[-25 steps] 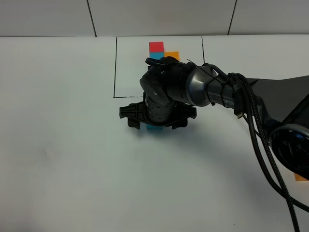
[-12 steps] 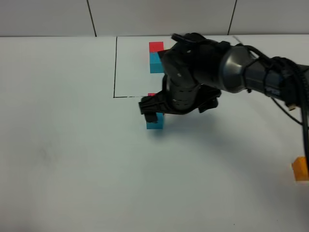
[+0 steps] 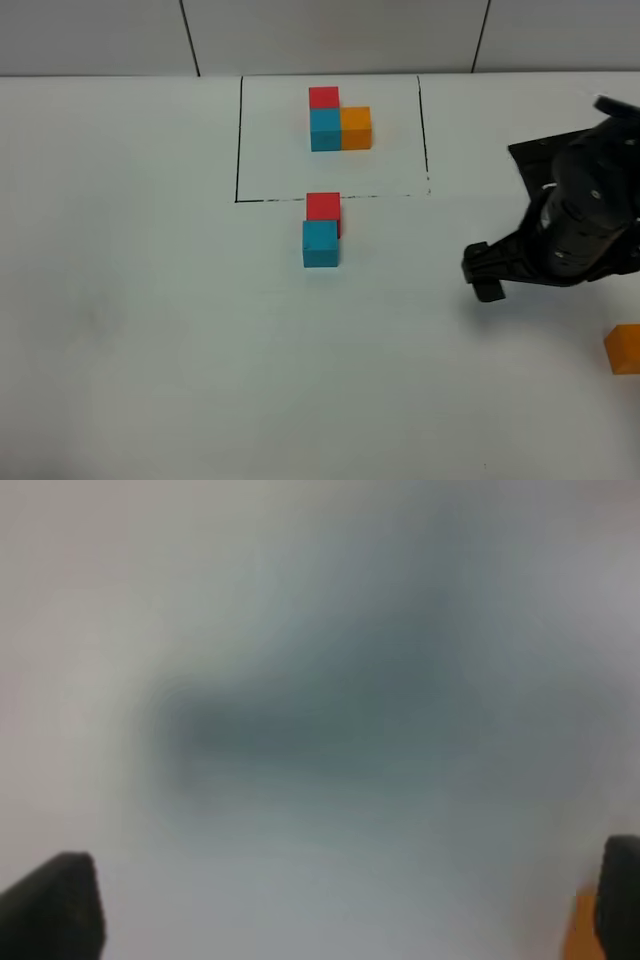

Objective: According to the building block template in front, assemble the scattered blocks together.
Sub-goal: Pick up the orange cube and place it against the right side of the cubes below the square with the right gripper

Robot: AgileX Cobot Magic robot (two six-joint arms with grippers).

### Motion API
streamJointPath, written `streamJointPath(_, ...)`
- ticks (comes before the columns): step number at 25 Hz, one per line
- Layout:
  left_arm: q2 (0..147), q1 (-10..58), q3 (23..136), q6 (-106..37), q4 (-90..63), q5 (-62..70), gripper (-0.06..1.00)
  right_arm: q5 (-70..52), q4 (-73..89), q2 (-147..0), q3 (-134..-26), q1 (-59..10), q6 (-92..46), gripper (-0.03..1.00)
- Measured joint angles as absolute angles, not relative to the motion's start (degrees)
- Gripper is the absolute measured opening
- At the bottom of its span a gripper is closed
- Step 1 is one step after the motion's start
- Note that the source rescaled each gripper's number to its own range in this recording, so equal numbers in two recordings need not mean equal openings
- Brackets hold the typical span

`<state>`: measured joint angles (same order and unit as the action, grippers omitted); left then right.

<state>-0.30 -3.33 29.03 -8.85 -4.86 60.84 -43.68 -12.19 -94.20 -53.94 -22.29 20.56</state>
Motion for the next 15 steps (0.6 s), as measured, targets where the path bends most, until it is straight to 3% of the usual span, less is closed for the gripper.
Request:
streamJointPath(9,-0.3,-3.3,29.0,-8.9,-4.9,60.8,0.71,-42.7,-9.0,-88.1,-44.0,-9.9,11.3,1.00)
streamJointPath(15,-0.3,-3.3,29.0,-8.9,-4.9,60.8,0.71,-40.4,-6.1,-87.9,-39.7,-6.6,6.1,1.00)
